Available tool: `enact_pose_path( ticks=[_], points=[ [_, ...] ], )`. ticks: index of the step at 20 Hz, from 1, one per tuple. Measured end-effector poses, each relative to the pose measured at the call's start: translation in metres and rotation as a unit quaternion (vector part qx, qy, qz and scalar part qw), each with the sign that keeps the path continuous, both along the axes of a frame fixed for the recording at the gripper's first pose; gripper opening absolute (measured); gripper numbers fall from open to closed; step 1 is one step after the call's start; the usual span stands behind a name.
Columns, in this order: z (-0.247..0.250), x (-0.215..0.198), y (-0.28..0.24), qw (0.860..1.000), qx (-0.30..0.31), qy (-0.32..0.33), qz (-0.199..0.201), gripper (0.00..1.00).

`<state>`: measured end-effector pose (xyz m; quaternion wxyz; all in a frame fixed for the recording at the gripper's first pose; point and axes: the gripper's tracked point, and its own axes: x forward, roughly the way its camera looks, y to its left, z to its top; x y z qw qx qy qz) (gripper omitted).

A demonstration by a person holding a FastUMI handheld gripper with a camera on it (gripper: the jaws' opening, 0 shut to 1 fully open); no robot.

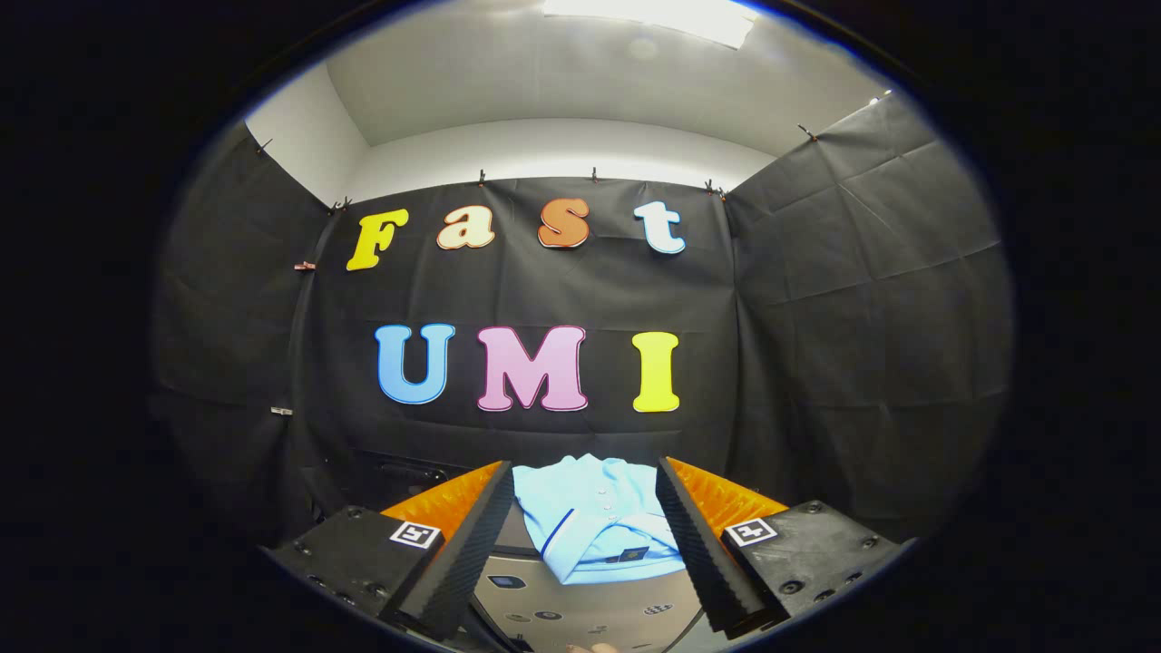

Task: Put the clothes into the washing machine and then close the washing machine lid.

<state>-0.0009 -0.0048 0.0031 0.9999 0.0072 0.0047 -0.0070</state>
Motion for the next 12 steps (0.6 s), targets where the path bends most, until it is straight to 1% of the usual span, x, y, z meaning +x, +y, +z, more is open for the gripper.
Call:
enact_pose_path(
  ticks=[3,6,9,12],
  points=[
    [-0.002,0.010,-0.003,1.000,-0.001,0.005,-0.002,0.98],
    [-0.003,0.028,-0.004,1.000,-0.003,0.009,0.001,0.98],
    [-0.002,0.059,0.000,1.000,-0.001,0.016,0.018,0.98],
    [-0.008,0.099,-0.005,0.999,0.007,0.038,0.015,0.98]
  ],
)
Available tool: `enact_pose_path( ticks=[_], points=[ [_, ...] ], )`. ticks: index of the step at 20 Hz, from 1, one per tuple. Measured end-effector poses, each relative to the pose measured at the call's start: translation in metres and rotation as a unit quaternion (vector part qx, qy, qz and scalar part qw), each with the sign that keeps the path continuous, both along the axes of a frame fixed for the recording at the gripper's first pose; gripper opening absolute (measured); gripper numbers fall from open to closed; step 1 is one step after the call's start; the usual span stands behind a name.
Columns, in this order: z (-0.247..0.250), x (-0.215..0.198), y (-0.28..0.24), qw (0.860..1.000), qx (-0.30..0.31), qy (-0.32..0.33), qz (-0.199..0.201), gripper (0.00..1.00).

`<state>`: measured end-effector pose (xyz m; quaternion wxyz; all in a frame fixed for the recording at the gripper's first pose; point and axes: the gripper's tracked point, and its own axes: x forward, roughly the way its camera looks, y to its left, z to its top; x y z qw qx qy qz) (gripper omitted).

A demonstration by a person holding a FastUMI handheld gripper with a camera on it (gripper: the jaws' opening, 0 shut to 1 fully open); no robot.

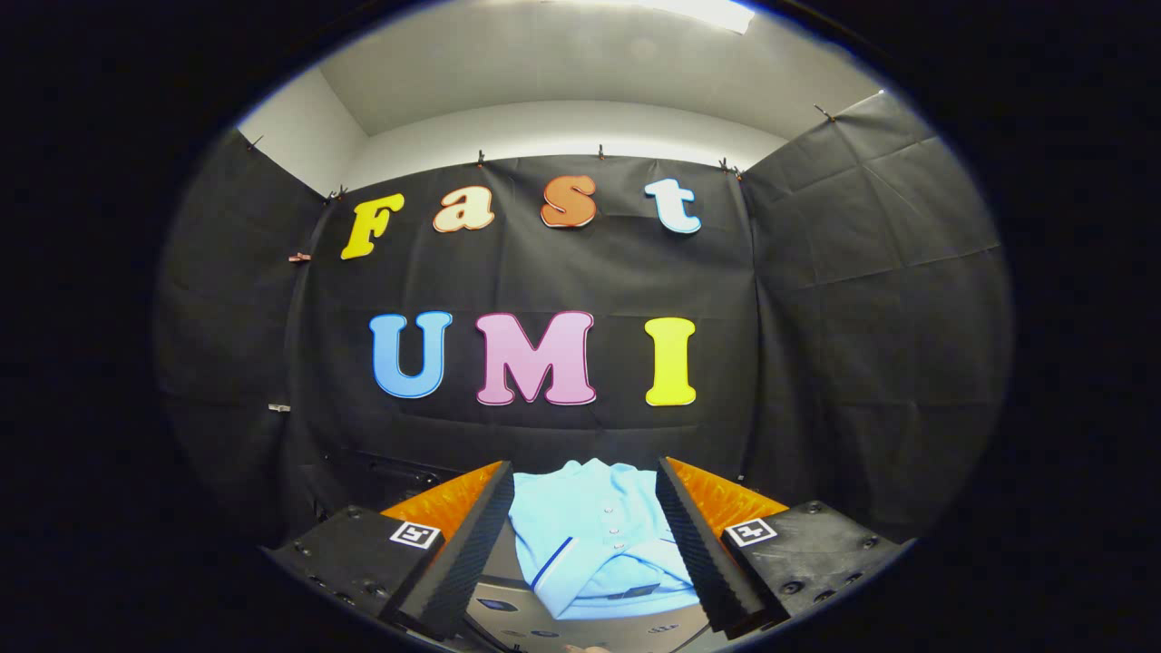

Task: Put the clothes into the washing machine and then close the washing machine lid.

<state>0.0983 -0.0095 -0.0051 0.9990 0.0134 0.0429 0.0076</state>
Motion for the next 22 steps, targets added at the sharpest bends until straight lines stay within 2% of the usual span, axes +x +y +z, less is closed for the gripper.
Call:
enact_pose_path(
  ticks=[6,8,12,16,22],
  points=[
    [-0.035,0.089,-0.004,0.998,-0.003,0.068,0.004,0.98],
    [-0.047,0.112,-0.010,0.996,-0.005,0.092,-0.005,0.98],
    [-0.076,0.148,-0.007,0.990,-0.003,0.141,0.001,0.99],
    [-0.118,0.177,-0.008,0.978,-0.011,0.210,0.003,0.99],
    [-0.172,0.196,-0.020,0.955,-0.023,0.296,-0.014,0.99]
  ],
)
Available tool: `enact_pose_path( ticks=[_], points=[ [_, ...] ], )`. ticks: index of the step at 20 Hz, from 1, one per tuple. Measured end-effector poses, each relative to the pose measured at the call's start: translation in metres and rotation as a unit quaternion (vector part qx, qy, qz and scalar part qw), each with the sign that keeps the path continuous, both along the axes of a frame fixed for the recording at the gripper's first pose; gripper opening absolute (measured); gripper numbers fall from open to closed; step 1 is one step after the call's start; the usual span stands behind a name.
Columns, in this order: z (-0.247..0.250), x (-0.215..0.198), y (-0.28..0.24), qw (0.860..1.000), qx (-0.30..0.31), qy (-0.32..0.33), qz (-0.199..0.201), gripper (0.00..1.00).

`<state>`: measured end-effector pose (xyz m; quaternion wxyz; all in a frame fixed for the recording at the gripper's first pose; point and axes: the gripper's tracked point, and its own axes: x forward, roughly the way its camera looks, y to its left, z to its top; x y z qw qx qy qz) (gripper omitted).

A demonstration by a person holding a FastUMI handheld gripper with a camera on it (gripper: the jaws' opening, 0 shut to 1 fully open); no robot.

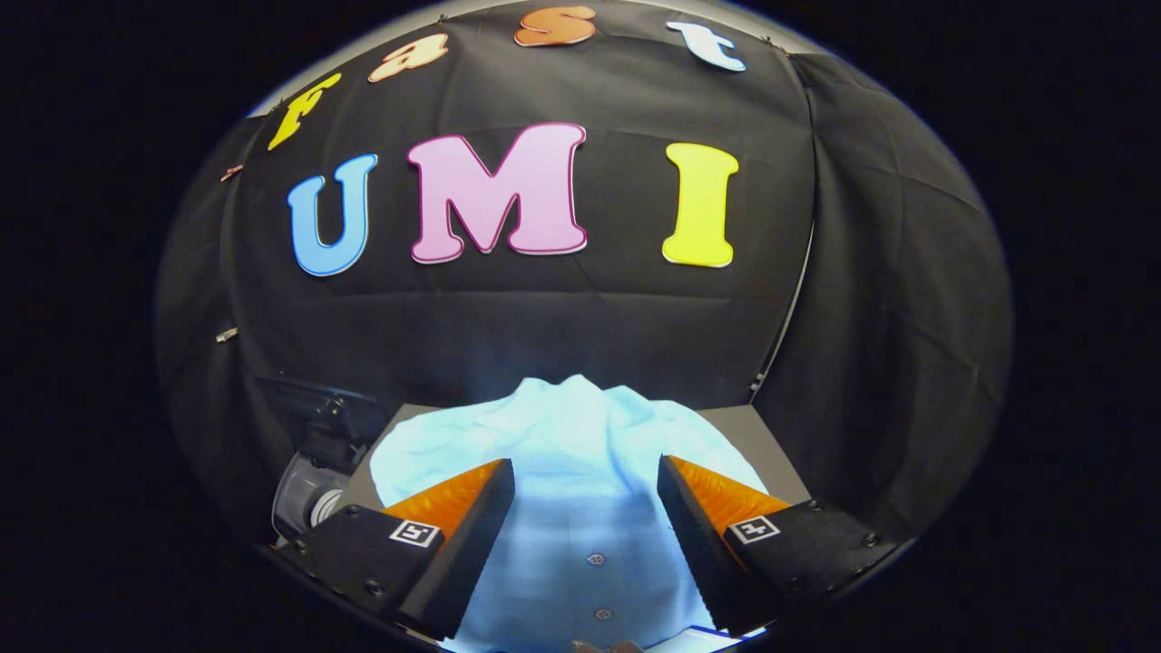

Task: Put the clothes into the washing machine and then close the washing machine lid.

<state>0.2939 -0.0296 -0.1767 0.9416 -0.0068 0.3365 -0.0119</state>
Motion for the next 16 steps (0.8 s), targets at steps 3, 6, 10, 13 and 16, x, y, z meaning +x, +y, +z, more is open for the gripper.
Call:
enact_pose_path(
  ticks=[3,6,10,13,16],
  points=[
    [-0.016,0.002,-0.005,0.999,0.019,0.043,-0.019,0.99],
    [-0.027,0.003,-0.010,0.997,0.022,0.068,-0.034,1.00],
    [-0.042,0.002,-0.011,0.993,0.016,0.108,-0.039,1.00],
    [-0.042,0.003,-0.010,0.993,0.020,0.114,-0.032,1.00],
    [-0.043,0.005,-0.010,0.991,0.041,0.119,-0.033,0.57]
  ],
)
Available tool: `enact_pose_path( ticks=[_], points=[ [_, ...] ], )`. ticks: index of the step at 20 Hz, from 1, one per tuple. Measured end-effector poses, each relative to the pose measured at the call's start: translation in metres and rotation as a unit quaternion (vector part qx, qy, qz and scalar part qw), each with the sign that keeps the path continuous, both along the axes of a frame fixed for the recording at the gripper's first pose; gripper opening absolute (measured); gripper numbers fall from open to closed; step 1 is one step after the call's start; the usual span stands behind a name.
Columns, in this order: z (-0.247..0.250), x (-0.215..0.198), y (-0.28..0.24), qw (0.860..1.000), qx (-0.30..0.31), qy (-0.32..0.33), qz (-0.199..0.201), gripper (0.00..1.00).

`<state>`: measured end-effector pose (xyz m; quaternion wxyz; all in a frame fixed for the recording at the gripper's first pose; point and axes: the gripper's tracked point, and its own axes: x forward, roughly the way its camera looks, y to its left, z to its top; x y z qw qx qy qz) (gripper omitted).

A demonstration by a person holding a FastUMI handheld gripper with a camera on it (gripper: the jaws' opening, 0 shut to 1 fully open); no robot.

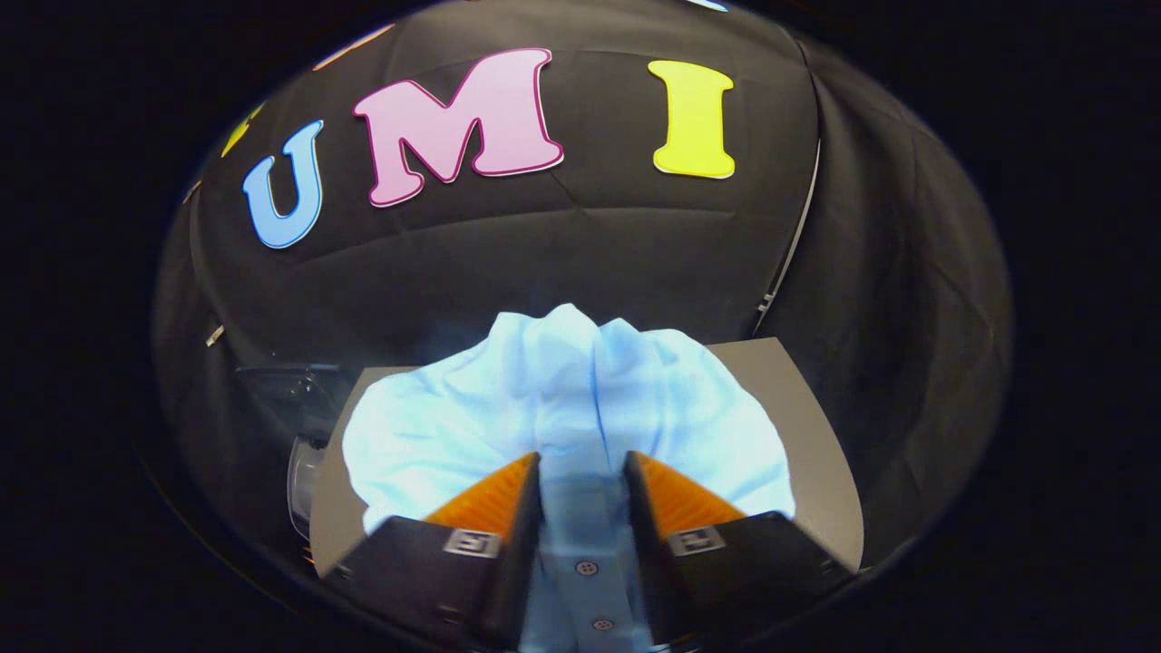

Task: Put the clothes into the washing machine and then close the washing machine lid.

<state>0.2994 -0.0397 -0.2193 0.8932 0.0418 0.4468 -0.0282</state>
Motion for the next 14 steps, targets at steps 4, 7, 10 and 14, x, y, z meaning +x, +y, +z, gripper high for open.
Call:
enact_pose_path(
  ticks=[4,7,10,14],
  points=[
    [0.004,-0.001,-0.003,1.000,0.018,-0.011,-0.004,0.13],
    [0.027,-0.012,-0.001,0.999,-0.002,-0.046,0.007,0.13],
    [0.068,-0.024,0.005,0.995,-0.019,-0.091,0.029,0.13],
    [0.143,-0.036,0.019,0.986,-0.016,-0.161,0.039,0.12]
  ],
)
